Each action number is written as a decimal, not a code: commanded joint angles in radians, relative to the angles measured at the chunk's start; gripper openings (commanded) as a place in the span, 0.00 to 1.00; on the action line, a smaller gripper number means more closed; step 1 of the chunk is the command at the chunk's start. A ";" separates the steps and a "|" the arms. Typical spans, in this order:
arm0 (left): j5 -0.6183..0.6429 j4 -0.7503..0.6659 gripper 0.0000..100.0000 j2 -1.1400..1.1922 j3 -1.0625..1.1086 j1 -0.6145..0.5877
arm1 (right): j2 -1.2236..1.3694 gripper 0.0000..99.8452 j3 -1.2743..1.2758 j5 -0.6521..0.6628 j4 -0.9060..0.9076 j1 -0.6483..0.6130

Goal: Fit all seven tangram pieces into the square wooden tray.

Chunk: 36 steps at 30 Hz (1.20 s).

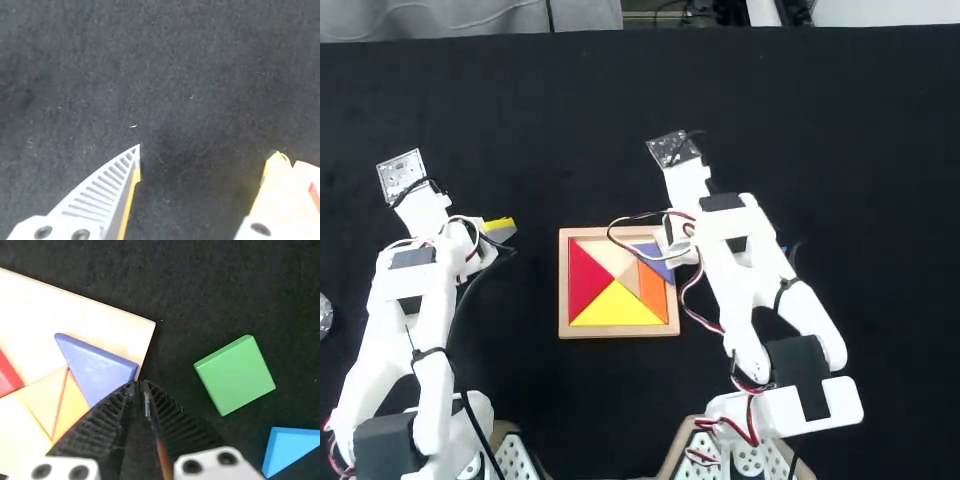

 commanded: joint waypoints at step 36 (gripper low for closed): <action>-0.002 -0.017 0.37 -0.025 -0.008 -0.012 | 0.145 0.01 -0.180 -0.040 0.078 -0.245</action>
